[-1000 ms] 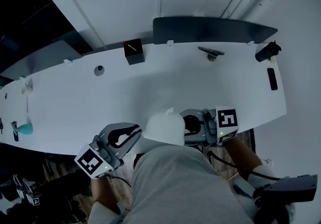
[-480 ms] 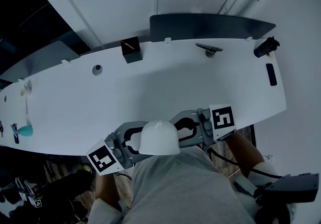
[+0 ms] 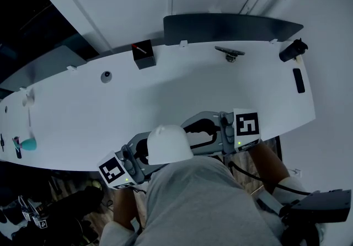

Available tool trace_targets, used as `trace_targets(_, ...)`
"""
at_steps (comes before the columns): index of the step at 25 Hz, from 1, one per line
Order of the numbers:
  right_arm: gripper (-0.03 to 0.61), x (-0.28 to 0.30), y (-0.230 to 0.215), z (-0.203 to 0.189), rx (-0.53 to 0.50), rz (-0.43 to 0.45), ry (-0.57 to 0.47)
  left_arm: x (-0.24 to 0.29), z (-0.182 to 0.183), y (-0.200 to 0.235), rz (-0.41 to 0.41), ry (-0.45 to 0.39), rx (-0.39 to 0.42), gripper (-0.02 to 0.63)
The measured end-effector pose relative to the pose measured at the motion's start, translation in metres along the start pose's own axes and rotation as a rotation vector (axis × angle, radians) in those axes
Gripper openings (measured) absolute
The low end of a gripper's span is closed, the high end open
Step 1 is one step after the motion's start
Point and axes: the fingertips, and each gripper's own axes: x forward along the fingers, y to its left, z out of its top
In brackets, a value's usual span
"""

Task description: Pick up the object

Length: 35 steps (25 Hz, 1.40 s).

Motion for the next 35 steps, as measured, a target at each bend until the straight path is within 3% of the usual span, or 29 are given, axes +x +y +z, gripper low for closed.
trace_targets(3, 0.220, -0.005, -0.009, 0.003, 0.011, -0.061, -0.026, -0.010, 0.010, 0.015, 0.069, -0.102, -0.053, 0.193)
trace_targets(8, 0.230, -0.018, -0.025, 0.010, 0.036, -0.185, -0.120, -0.035, 0.035, 0.039, 0.168, -0.380, -0.204, 0.184)
trace_targets(13, 0.269, -0.022, -0.033, 0.013, 0.077, -0.264, -0.209, -0.042, 0.049, 0.042, 0.127, -0.562, -0.337, 0.181)
trace_targets(20, 0.312, -0.018, -0.027, 0.014, 0.083, -0.261, -0.230, -0.030, 0.051, 0.032, 0.062, -0.561, -0.354, 0.179)
trace_targets(27, 0.394, -0.007, -0.009, 0.016, 0.017, -0.198, -0.154, -0.023, 0.058, 0.008, -0.070, -0.550, -0.343, 0.173)
trace_targets(35, 0.402, -0.004, -0.008, 0.020, 0.008, -0.198, -0.166, -0.022, 0.056, 0.010, -0.039, -0.535, -0.330, 0.172)
